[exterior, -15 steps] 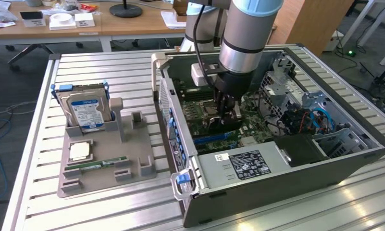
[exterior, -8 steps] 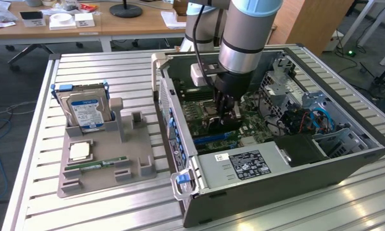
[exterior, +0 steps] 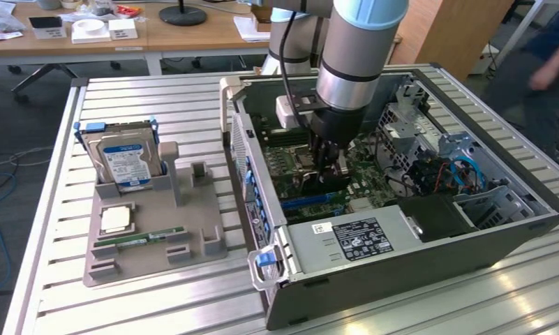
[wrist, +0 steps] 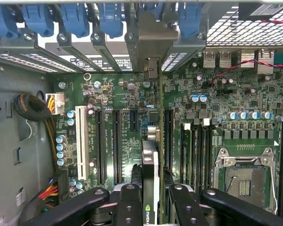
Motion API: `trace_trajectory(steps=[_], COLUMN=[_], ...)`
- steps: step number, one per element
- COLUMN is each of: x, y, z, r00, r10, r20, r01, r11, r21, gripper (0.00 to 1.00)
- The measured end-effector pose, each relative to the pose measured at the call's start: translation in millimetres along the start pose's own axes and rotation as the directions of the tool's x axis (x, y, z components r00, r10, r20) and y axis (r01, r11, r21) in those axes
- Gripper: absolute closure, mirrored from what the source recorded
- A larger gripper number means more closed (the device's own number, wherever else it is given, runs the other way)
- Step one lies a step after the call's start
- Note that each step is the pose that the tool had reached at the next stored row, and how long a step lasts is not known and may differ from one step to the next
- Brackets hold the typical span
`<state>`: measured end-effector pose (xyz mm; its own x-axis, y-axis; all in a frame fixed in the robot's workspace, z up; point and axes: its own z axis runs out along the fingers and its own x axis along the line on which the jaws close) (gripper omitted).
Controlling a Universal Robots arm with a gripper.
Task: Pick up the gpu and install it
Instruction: 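Insert the gpu into the slot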
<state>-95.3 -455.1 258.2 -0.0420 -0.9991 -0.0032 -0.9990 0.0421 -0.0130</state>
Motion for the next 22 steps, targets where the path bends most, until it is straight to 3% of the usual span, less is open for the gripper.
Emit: trace_trajectory(steps=[22], x=[0.1], y=[1.6], z=[5.6], r00=[1.0000], r10=[0.000], r20=[0.0002], r01=[0.000], r11=[1.0000], r21=[0.0028], gripper=[0.73])
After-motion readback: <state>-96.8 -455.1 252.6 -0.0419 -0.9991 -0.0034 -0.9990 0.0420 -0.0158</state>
